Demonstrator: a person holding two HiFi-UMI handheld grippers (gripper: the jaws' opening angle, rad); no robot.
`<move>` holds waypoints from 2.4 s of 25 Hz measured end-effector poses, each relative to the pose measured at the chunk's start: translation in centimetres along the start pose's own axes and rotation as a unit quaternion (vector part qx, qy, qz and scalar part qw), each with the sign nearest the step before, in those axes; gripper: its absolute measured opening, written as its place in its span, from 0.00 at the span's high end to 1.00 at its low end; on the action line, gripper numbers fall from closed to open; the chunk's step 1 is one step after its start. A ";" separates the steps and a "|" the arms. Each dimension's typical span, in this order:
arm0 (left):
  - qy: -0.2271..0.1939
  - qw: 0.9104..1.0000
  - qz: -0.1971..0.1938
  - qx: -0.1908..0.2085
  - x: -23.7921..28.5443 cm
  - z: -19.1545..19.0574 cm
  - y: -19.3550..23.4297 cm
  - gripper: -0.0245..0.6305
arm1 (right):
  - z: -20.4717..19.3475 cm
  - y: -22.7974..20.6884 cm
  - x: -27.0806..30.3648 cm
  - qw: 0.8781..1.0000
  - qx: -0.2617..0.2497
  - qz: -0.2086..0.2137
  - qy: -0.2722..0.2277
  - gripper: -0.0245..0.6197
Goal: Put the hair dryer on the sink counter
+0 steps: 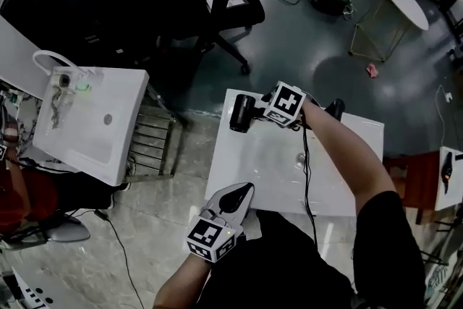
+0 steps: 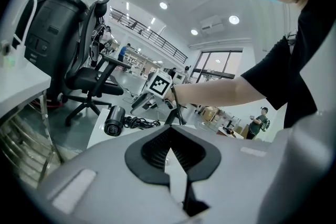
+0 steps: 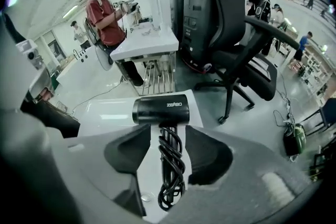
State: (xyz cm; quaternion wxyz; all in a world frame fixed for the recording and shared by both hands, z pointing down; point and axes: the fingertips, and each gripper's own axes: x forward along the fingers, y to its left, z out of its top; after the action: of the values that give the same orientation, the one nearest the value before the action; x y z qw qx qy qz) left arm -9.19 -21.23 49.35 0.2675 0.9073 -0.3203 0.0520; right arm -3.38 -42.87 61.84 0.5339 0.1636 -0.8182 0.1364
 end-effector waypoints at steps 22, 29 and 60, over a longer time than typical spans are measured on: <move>-0.021 0.995 -0.074 0.067 -3.0 5.5 -1.6 0.96 | -0.2 13.3 -20.4 0.881 0.216 -0.160 -0.389 0.96; 0.000 0.991 -0.109 0.072 -3.4 3.9 -3.0 0.96 | -2.9 19.1 -20.5 0.845 0.285 -0.180 -0.416 0.96; -0.002 0.998 -0.046 0.052 -5.3 -3.4 -12.8 0.96 | -10.4 30.3 -21.0 0.853 0.281 -0.108 -0.426 0.96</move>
State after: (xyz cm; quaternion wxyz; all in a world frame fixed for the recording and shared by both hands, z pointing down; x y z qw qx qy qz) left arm -5.27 -8.21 45.08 0.2208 0.9339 -0.2759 0.0542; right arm 0.65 -8.61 45.21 0.0759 0.4359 -0.8695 0.2195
